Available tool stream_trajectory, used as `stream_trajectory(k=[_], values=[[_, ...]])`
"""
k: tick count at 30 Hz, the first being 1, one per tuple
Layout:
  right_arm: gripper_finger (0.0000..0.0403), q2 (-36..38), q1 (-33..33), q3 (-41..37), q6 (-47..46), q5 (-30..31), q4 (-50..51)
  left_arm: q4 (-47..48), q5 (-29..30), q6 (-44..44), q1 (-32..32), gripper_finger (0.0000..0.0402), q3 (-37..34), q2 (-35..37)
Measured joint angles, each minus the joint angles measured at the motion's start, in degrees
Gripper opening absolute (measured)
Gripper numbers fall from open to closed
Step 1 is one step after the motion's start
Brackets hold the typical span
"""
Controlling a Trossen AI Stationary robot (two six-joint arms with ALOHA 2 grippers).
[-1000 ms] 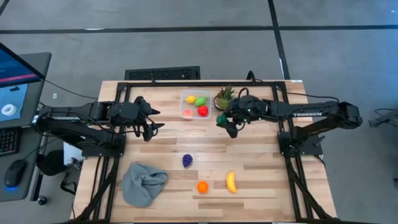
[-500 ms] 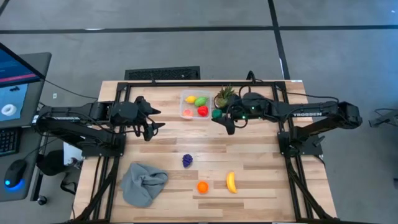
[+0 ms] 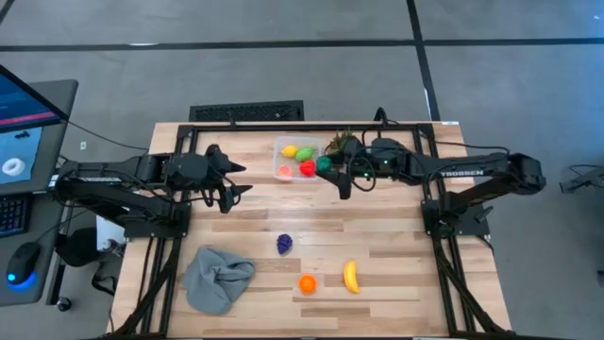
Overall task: Pick and placing Produce into tupperware
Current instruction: Put the green bell pepper into the transparent container
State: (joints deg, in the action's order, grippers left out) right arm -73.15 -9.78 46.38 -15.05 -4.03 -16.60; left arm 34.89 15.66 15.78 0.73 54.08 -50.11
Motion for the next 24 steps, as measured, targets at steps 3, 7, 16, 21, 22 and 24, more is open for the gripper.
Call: stream_trajectory(k=[3,7,16,21,22,24], values=[[0.0269,-2.2,0.0,0.0,-0.2,0.0,-1.8,0.0,0.0,0.0,0.0,0.0278,0.0,0.0],[0.0269,-5.8,0.4,0.0,-1.4,0.0,-6.1,0.1,0.0,0.1,0.0,0.0278,0.0,0.0],[0.0269,-14.9,-0.2,0.0,-4.0,4.8,-13.3,0.1,0.0,0.1,0.0,0.0278,0.0,0.0],[0.0269,-19.0,-1.3,0.0,-6.6,7.1,-15.2,0.1,0.0,0.0,0.0,0.0278,0.0,0.0],[0.0269,-19.9,-1.5,0.0,-7.2,7.1,-15.9,0.1,0.0,-0.1,0.0,0.0278,0.0,0.0],[0.0269,-21.3,-1.9,-0.1,-8.2,7.2,-17.0,0.1,0.0,-0.5,0.0,0.0278,0.0,0.0]])
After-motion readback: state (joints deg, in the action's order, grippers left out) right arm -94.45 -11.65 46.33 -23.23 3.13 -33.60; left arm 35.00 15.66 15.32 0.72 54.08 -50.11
